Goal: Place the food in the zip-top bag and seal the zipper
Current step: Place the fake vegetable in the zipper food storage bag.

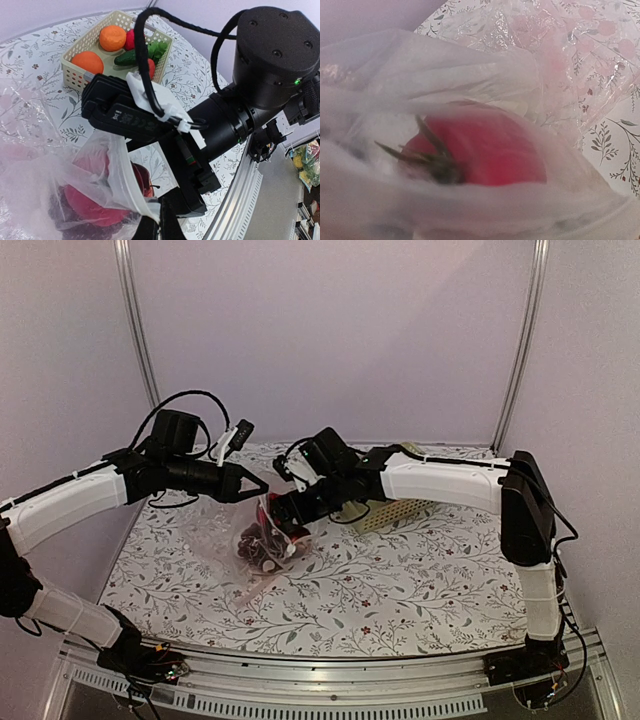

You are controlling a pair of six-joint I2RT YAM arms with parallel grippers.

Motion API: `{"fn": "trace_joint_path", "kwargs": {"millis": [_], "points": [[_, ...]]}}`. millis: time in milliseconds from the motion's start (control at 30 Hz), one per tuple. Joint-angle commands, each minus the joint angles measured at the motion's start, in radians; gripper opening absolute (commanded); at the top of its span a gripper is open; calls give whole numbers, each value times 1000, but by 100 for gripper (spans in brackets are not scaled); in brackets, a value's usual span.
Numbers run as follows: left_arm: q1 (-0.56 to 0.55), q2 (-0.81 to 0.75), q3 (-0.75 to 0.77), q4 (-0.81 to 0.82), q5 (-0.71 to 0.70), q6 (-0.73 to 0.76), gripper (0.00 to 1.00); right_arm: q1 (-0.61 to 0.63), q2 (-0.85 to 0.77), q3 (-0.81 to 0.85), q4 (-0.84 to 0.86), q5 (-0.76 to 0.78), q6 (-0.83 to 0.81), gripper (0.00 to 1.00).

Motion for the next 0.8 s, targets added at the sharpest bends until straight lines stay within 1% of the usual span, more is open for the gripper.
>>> {"fn": "trace_joint_path", "kwargs": {"millis": [0,167,533,633,767], "points": [[-5,-9,-7,9,7,0,0,8,-40,-14,56,-21,11,95],[-5,-11,-7,9,3,0,0,8,-102,-66,109,-50,13,96],[-4,-28,-11,7,-24,0,0,15,-237,-150,91,-37,-10,94],[0,-37,-13,8,-30,1,0,15,-303,-193,69,6,-33,93],[2,-37,-13,10,-24,0,0,15,-357,-219,10,111,-50,90]]}}
